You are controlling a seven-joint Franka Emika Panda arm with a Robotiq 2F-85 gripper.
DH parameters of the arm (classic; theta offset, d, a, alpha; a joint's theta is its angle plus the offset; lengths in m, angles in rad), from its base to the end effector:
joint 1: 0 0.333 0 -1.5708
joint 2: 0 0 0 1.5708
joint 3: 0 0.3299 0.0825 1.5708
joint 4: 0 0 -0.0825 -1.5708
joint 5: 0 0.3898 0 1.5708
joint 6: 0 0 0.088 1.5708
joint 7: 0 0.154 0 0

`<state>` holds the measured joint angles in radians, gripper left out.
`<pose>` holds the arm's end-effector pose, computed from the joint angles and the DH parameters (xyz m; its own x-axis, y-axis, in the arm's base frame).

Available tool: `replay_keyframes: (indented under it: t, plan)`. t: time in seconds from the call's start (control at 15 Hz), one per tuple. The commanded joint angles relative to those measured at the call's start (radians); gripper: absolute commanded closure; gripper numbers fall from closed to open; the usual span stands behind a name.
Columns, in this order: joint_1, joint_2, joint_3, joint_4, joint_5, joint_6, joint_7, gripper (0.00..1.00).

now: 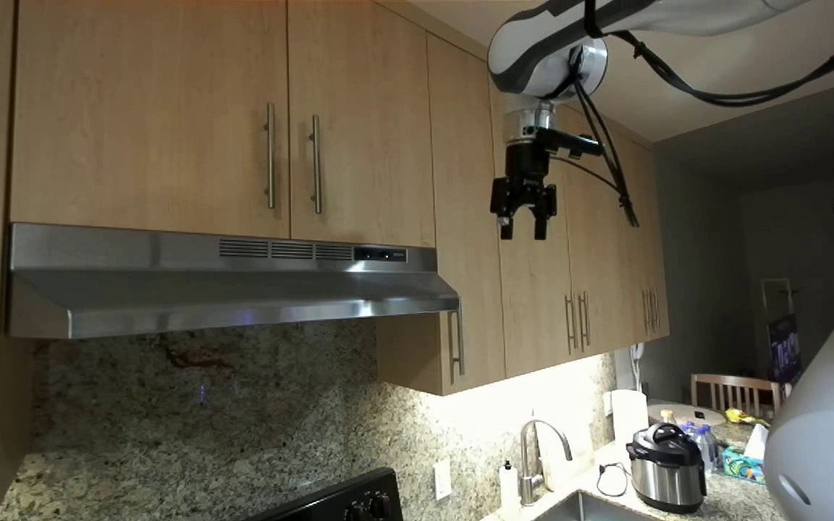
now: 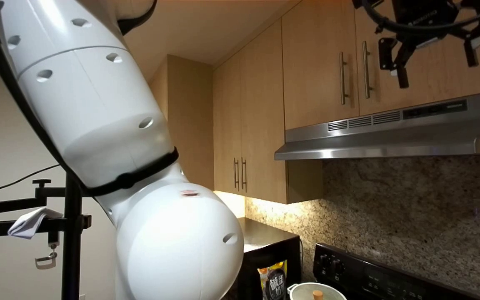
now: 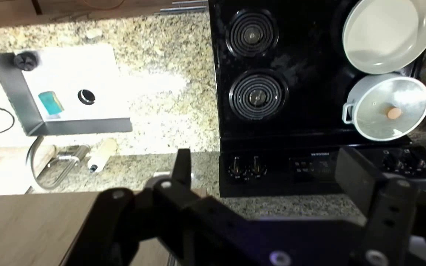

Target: Open and close the right cabinet door on top of the stove

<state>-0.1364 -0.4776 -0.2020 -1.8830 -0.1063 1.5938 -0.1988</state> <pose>0.3754 -0.1727 0.6692 0.9769 -0.1265 0.1724 -0.1365 -0.9895 0.0476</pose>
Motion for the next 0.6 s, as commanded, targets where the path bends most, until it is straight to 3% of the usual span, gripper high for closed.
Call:
replay_keyframes:
  t: [0.0, 0.53]
  plan:
    - [-0.011, -0.025, -0.006, -0.088, 0.003, -0.024, 0.029, 0.0]
    - [-0.006, -0.002, -0.02, -0.072, 0.002, -0.018, 0.004, 0.0]
